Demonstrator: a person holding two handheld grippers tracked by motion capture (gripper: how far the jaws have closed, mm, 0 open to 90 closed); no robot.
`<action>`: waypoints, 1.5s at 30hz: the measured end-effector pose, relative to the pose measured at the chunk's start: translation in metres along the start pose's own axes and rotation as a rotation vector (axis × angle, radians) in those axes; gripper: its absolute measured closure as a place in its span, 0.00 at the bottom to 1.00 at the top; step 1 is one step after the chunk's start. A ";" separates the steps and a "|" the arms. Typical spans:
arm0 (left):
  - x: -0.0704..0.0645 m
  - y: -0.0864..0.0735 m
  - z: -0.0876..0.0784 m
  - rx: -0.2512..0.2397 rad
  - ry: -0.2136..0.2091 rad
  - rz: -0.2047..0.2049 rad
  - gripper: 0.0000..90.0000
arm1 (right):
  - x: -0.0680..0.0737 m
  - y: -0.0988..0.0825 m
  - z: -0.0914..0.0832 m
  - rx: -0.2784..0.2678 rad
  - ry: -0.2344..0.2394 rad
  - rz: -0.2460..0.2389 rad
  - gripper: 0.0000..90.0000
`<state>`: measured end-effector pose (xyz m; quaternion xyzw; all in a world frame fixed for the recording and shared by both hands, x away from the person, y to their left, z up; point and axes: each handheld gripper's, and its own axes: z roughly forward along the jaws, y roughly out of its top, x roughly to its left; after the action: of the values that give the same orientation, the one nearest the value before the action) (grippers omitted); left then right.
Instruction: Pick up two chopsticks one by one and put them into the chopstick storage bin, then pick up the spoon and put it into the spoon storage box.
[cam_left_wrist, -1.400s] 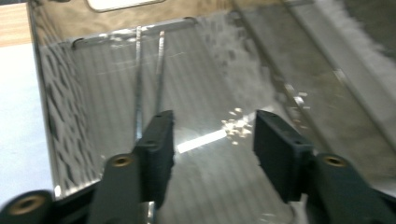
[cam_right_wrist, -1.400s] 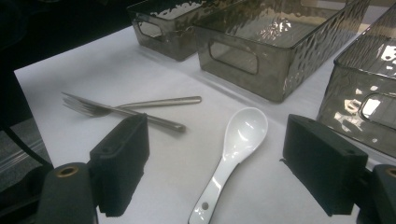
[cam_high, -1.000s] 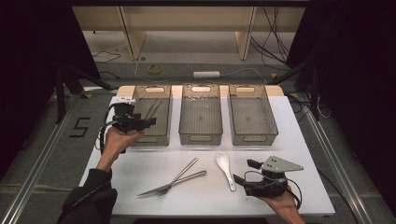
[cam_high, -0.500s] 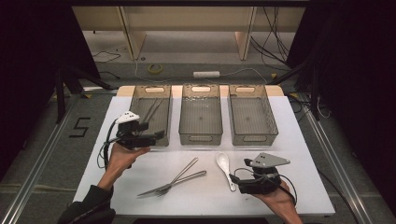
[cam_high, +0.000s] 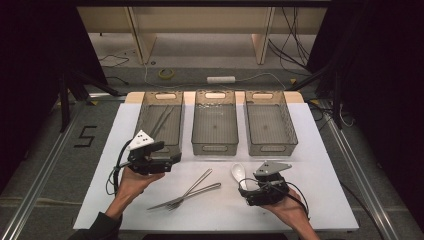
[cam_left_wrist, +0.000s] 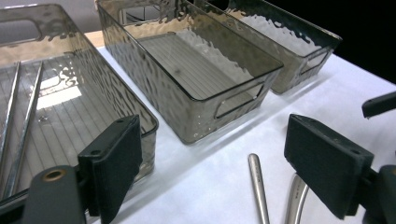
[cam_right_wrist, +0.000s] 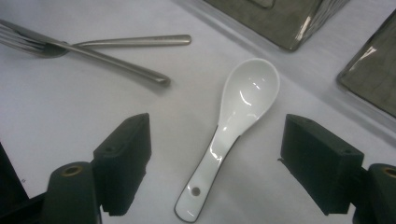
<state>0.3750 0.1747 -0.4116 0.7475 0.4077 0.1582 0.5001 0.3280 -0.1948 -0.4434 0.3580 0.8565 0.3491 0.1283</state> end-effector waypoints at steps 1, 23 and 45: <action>-0.002 -0.001 0.000 -0.001 0.001 0.010 0.20 | 0.001 0.001 0.001 0.009 -0.001 -0.001 0.29; -0.017 -0.019 -0.014 -0.020 -0.035 0.004 0.18 | 0.001 0.006 0.020 0.129 -0.002 -0.027 0.31; -0.019 -0.024 -0.023 -0.040 -0.031 0.003 0.18 | -0.005 0.011 0.043 0.284 -0.023 -0.001 0.51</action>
<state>0.3377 0.1782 -0.4189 0.7403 0.3955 0.1553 0.5209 0.3575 -0.1707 -0.4667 0.3761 0.8959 0.2201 0.0865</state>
